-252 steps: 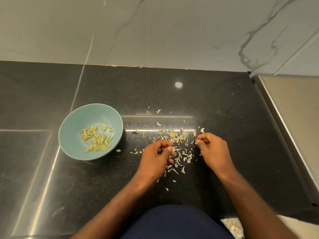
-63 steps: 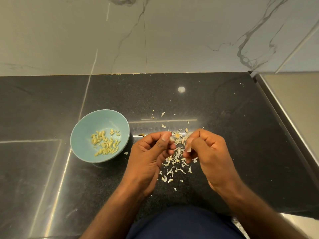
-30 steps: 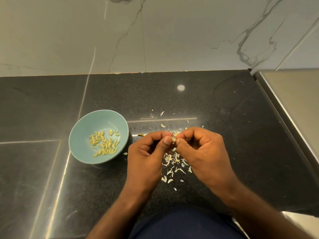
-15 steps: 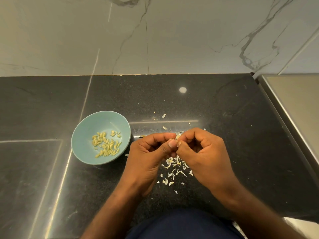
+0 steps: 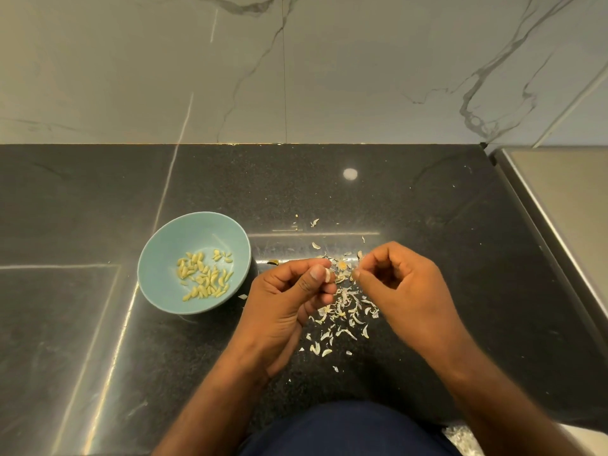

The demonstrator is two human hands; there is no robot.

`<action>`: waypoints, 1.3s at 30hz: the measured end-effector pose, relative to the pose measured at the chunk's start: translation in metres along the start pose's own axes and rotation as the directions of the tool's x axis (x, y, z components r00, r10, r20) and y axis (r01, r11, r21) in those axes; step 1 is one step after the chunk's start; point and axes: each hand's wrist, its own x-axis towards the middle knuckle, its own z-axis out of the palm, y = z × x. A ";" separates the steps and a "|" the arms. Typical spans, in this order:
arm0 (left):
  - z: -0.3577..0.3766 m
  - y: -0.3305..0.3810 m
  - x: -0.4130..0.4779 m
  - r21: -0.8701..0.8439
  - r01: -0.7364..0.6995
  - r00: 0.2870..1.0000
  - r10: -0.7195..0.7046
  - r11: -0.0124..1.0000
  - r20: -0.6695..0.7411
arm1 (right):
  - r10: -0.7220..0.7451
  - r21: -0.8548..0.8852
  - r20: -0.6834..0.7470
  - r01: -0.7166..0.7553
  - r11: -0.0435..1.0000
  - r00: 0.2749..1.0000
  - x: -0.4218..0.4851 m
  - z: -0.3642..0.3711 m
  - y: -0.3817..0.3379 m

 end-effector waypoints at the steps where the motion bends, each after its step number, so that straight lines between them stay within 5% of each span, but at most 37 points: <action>1: 0.000 -0.001 0.000 0.003 -0.005 1.000 0.005 1.000 -0.011 | -0.001 -0.050 0.004 0.001 0.999 1.000 -0.001 0.000 0.001; 5: 0.000 -0.006 0.003 0.100 -0.079 0.991 0.089 0.992 -0.096 | -0.050 -0.066 -0.035 0.047 0.997 0.998 -0.005 0.000 -0.004; 9: 0.003 -0.013 0.003 0.222 -0.144 0.974 0.177 0.964 -0.138 | -0.039 0.040 0.104 0.035 0.999 0.994 -0.008 0.005 -0.016; 17: -0.001 -0.013 -0.001 0.608 -0.260 0.945 0.327 0.750 0.001 | -0.118 0.082 0.047 0.114 0.990 0.992 -0.011 0.013 -0.016; 23: 0.004 -0.015 -0.002 0.703 -0.339 0.910 0.408 0.625 0.076 | 0.000 0.296 0.024 -0.007 0.955 1.000 -0.010 0.018 -0.008; 34: 0.011 -0.015 -0.001 0.644 -0.232 0.936 0.348 0.729 -0.055 | 0.118 0.654 0.006 -0.093 0.751 0.993 -0.013 0.026 -0.008; 39: 0.001 -0.012 0.000 0.616 -0.199 0.944 0.317 0.762 -0.087 | 0.116 0.607 -0.007 -0.088 0.790 0.993 -0.010 0.022 -0.008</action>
